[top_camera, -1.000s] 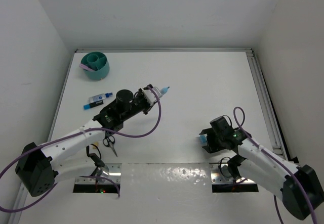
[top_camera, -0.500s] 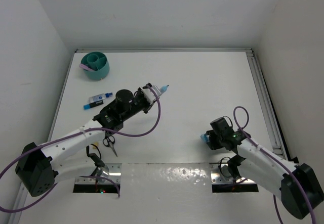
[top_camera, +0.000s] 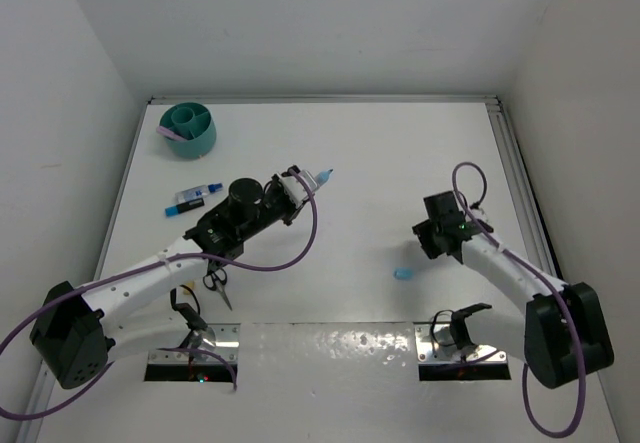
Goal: Sort the stationery into containers
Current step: Close the pen cap on the pen.
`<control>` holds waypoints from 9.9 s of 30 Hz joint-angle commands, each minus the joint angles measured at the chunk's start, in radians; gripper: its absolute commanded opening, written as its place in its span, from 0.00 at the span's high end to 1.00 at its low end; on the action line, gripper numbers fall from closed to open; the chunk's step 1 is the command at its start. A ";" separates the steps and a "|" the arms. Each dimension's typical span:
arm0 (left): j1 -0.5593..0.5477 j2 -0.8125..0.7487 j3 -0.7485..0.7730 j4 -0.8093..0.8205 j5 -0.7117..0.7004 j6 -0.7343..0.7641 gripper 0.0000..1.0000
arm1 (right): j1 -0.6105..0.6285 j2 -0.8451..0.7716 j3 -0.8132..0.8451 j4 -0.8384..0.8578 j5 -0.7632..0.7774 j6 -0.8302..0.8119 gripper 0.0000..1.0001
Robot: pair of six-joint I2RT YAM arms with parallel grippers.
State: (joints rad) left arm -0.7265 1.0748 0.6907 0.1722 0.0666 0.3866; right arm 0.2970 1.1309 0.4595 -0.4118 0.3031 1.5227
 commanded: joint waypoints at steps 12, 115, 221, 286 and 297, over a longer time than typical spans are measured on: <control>0.013 -0.047 -0.026 0.076 -0.017 -0.012 1.00 | 0.184 -0.096 0.079 -0.320 0.061 0.252 0.50; 0.102 -0.007 -0.071 0.934 0.360 -0.876 1.00 | 0.166 0.221 0.892 1.013 -1.297 -0.849 1.00; 0.177 -0.058 -0.023 0.937 0.579 -0.877 1.00 | 0.267 0.052 0.824 0.557 -1.164 -1.181 0.15; 0.128 -0.059 -0.031 0.816 0.556 -0.747 1.00 | 0.361 0.112 0.755 0.542 -1.113 -1.205 0.98; 0.131 -0.065 -0.049 0.828 0.562 -0.747 1.00 | 0.349 0.092 0.893 0.233 -1.102 -1.400 0.05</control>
State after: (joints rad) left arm -0.5903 1.0271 0.6521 0.9463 0.6212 -0.3710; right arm 0.6506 1.2491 1.2594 -0.0753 -0.8024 0.2192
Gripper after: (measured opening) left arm 0.268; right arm 0.934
